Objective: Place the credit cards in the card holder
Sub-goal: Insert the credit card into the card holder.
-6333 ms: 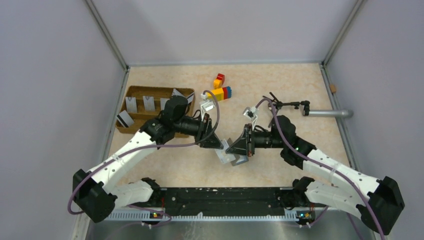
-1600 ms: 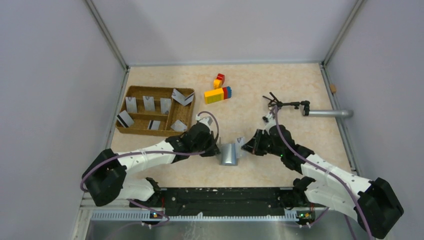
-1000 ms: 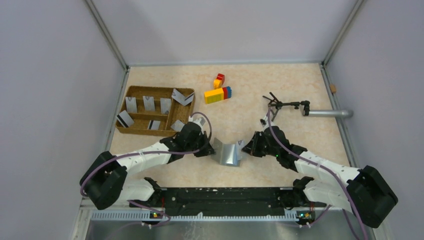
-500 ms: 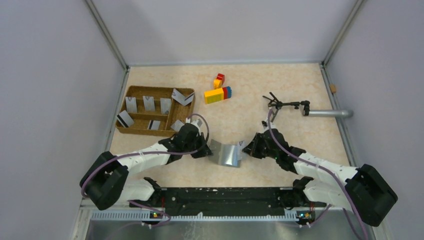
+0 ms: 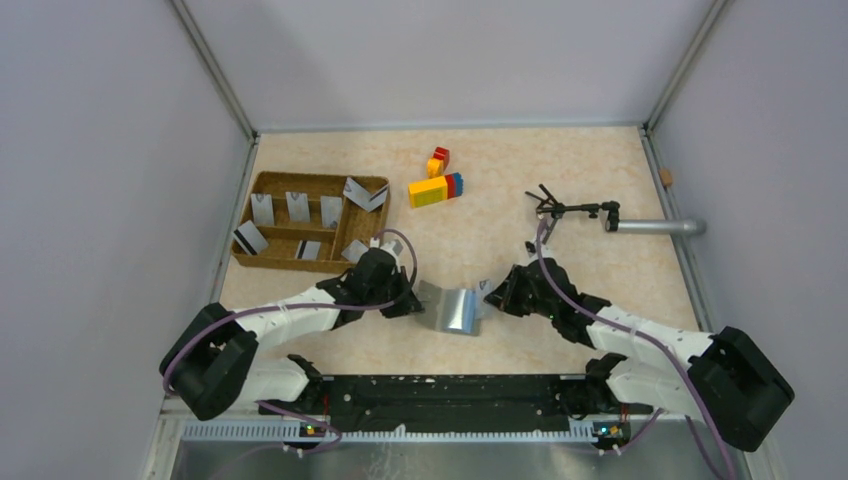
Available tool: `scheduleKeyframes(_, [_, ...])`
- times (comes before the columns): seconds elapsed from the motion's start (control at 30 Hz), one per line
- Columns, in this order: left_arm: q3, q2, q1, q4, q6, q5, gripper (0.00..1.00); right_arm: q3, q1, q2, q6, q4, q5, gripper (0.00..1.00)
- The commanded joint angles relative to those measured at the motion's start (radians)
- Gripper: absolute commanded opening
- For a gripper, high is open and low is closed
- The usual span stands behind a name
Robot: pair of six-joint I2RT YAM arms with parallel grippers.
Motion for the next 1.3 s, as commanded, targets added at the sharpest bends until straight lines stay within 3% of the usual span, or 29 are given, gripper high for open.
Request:
scheduleKeyframes(0.0, [-0.018, 0.01, 0.003, 0.038, 0.017, 0.019, 0.0, -0.008, 0.016, 0.028, 0.015, 0.099, -0.035, 0.0])
scheduleKeyframes(0.37, [-0.037, 0.076, 0.001, 0.132, 0.005, 0.076, 0.0, 0.001, 0.04, 0.139, 0.025, 0.195, -0.063, 0.0])
scheduleKeyframes(0.63, [-0.04, 0.079, 0.001, 0.146, 0.01, 0.081, 0.0, 0.018, 0.052, 0.182, 0.012, 0.176, -0.04, 0.0])
scheduleKeyframes(0.7, [-0.039, 0.062, 0.0, 0.142, 0.015, 0.076, 0.06, 0.022, 0.052, 0.177, 0.007, 0.159, -0.03, 0.0])
scheduleKeyframes(0.87, [-0.03, 0.035, 0.002, 0.138, 0.032, 0.084, 0.32, 0.024, 0.052, 0.172, -0.002, 0.139, -0.017, 0.0])
scheduleKeyframes(1.27, [-0.046, -0.089, 0.0, 0.166, 0.019, 0.058, 0.59, 0.029, 0.052, 0.175, -0.006, 0.13, -0.012, 0.0])
